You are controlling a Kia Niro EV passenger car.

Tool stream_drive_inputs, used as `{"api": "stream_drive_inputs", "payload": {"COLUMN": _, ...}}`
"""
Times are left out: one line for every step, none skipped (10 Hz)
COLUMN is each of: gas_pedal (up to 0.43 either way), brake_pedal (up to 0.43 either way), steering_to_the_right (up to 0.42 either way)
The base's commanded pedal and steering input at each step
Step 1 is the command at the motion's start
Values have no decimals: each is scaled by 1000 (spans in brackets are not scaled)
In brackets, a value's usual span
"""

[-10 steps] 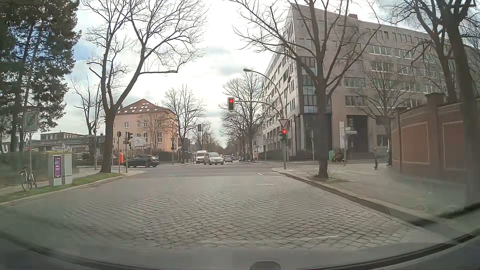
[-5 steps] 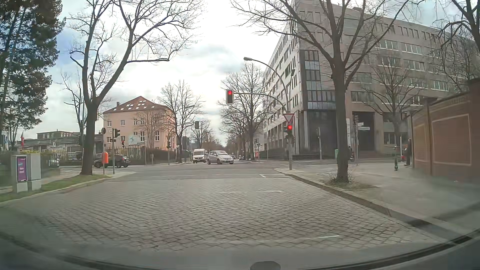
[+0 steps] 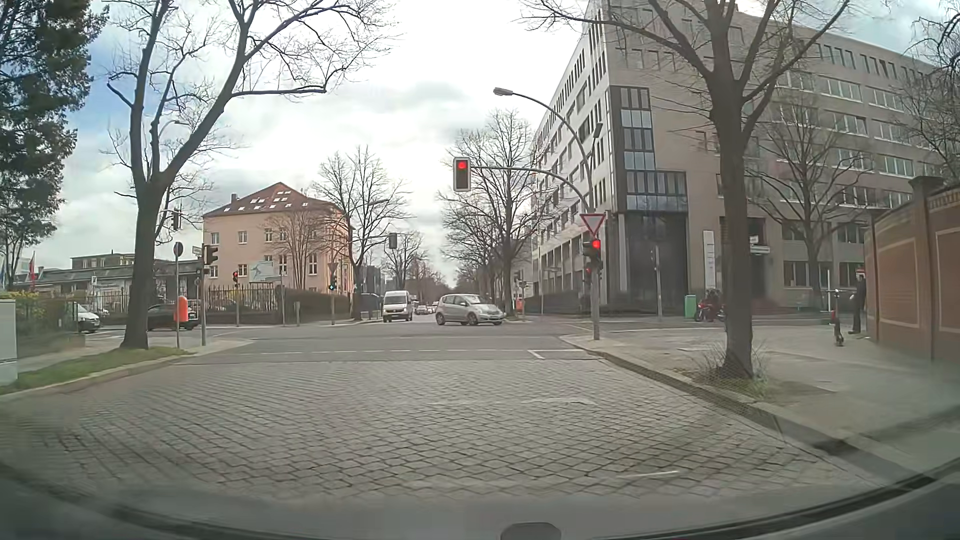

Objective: Follow the waypoints while adhering to traffic rules and regulations

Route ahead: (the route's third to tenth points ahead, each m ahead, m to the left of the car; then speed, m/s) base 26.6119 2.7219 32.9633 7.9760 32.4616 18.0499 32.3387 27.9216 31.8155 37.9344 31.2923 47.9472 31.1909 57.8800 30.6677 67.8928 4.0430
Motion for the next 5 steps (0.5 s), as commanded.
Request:
{"api": "stream_drive_inputs", "payload": {"gas_pedal": 0, "brake_pedal": 268, "steering_to_the_right": -26}}
{"api": "stream_drive_inputs", "payload": {"gas_pedal": 0, "brake_pedal": 268, "steering_to_the_right": -26}}
{"api": "stream_drive_inputs", "payload": {"gas_pedal": 0, "brake_pedal": 268, "steering_to_the_right": -25}}
{"api": "stream_drive_inputs", "payload": {"gas_pedal": 0, "brake_pedal": 262, "steering_to_the_right": -24}}
{"api": "stream_drive_inputs", "payload": {"gas_pedal": 0, "brake_pedal": 262, "steering_to_the_right": -24}}
